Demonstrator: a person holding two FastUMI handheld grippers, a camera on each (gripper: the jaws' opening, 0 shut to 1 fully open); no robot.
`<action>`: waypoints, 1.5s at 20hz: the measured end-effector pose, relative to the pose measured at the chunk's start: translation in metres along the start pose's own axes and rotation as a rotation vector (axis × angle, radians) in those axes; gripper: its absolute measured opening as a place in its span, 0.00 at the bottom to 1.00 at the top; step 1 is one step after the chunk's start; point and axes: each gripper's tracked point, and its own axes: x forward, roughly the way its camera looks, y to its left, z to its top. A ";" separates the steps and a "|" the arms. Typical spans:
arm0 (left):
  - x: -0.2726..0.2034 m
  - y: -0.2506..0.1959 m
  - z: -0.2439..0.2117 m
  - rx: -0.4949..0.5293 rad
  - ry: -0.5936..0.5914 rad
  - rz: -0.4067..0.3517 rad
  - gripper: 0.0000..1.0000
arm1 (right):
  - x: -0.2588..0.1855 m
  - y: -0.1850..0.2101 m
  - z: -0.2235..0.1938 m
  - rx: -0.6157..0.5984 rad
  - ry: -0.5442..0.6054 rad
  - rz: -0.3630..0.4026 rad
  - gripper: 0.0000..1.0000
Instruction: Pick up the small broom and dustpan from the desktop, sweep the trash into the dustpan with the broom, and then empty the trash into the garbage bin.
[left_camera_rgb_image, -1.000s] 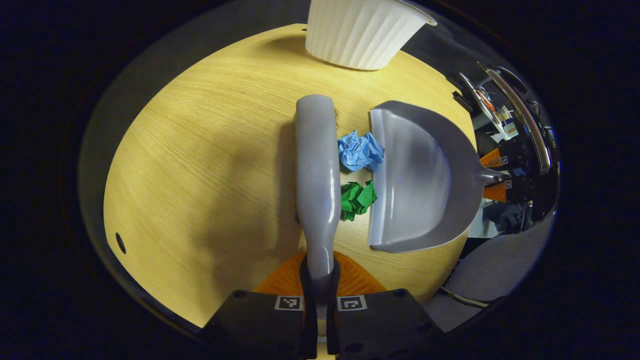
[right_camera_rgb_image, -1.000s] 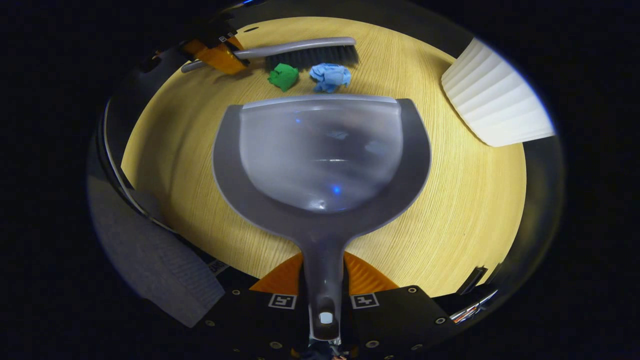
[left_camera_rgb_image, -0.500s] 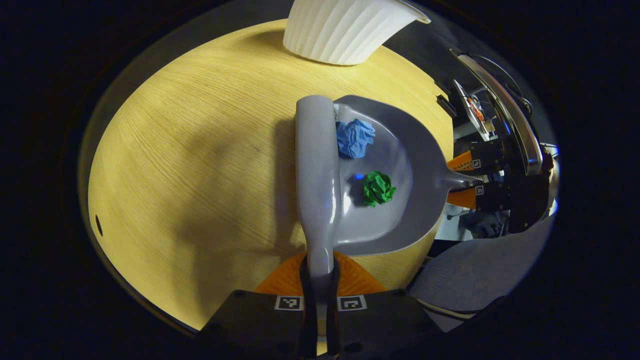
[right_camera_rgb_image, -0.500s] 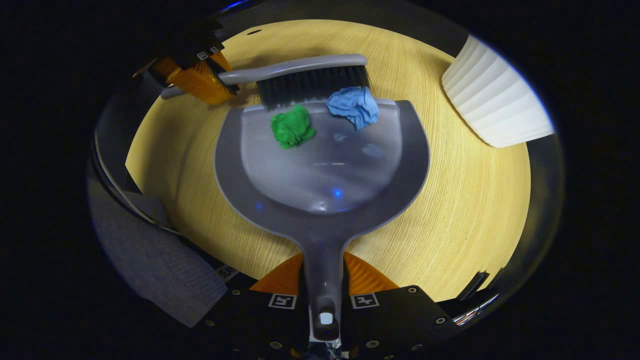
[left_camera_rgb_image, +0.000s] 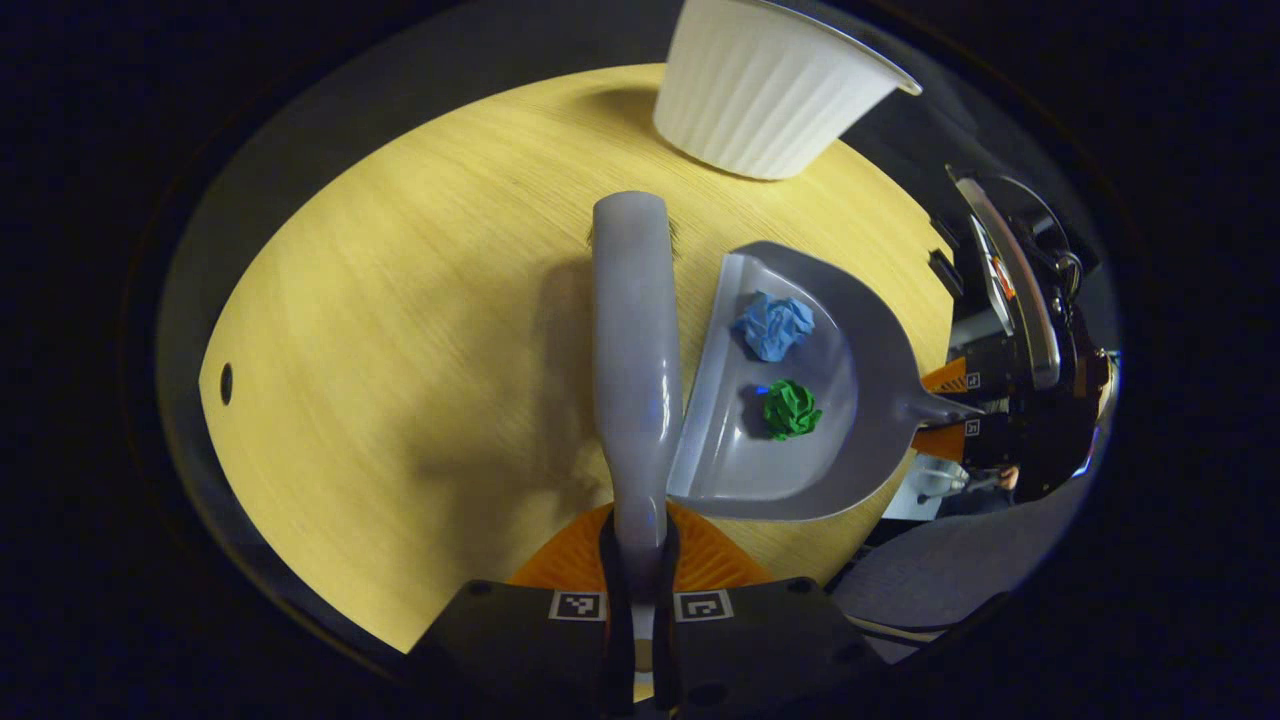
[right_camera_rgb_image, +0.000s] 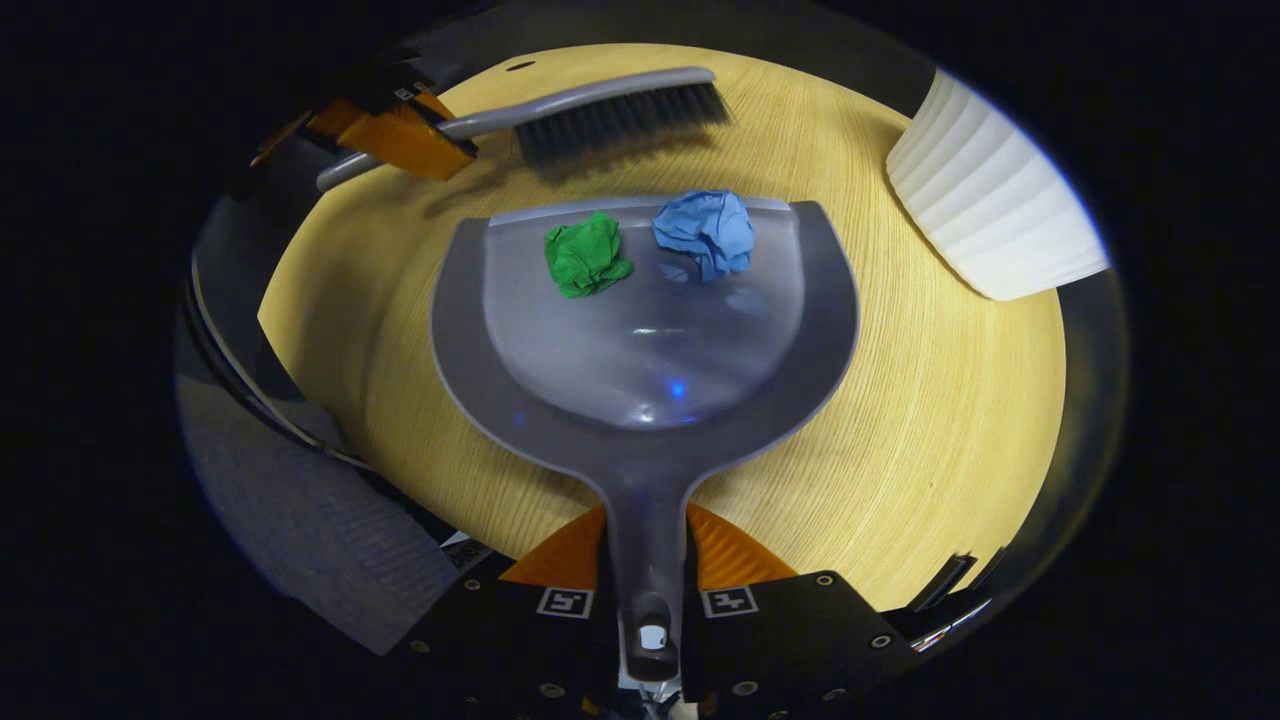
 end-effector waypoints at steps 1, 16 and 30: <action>-0.006 0.006 -0.004 -0.037 -0.018 0.026 0.11 | -0.001 -0.001 0.001 0.006 -0.009 -0.001 0.24; 0.017 0.059 -0.143 -0.539 -0.114 0.216 0.10 | -0.013 -0.010 0.039 -0.005 -0.133 -0.024 0.21; 0.009 0.066 -0.147 -0.533 -0.141 0.213 0.11 | -0.076 -0.021 0.101 0.013 -0.277 -0.072 0.13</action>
